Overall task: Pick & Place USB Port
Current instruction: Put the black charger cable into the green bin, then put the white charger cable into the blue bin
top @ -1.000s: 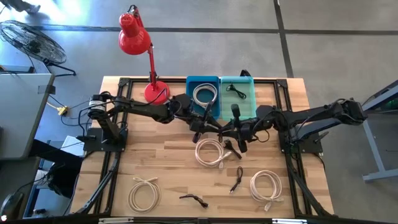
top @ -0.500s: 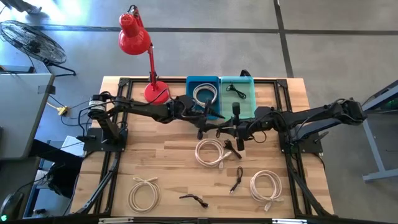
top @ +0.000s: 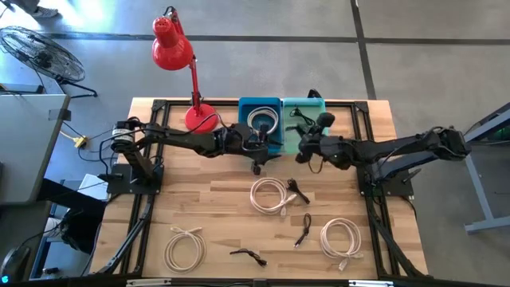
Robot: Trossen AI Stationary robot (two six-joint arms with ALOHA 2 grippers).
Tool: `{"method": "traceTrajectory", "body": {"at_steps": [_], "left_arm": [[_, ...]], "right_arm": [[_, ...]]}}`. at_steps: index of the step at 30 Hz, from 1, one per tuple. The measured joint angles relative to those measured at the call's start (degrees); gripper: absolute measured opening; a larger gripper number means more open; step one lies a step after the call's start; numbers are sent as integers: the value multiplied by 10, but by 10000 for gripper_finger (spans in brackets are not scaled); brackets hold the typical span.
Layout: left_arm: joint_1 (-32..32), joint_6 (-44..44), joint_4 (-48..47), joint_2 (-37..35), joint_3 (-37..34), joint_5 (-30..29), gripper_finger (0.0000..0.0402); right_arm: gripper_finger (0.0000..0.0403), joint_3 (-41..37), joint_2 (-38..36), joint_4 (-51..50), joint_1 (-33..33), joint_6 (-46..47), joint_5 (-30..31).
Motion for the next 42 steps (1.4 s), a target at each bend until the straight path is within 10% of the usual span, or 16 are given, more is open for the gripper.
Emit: {"method": "traceTrajectory", "body": {"at_steps": [15, 32, 42], "left_arm": [[0, 0, -98, -41, 0, -20, 185], [0, -32, -141, -42, 0, -20, 186], [0, -35, -211, -81, 0, -41, 186]], "right_arm": [[27, 0, -1, -134, -248, 226, -291], [28, 0, 123, -132, -404, 252, -444], [167, 0, 153, -79, -405, 255, -456]]}}
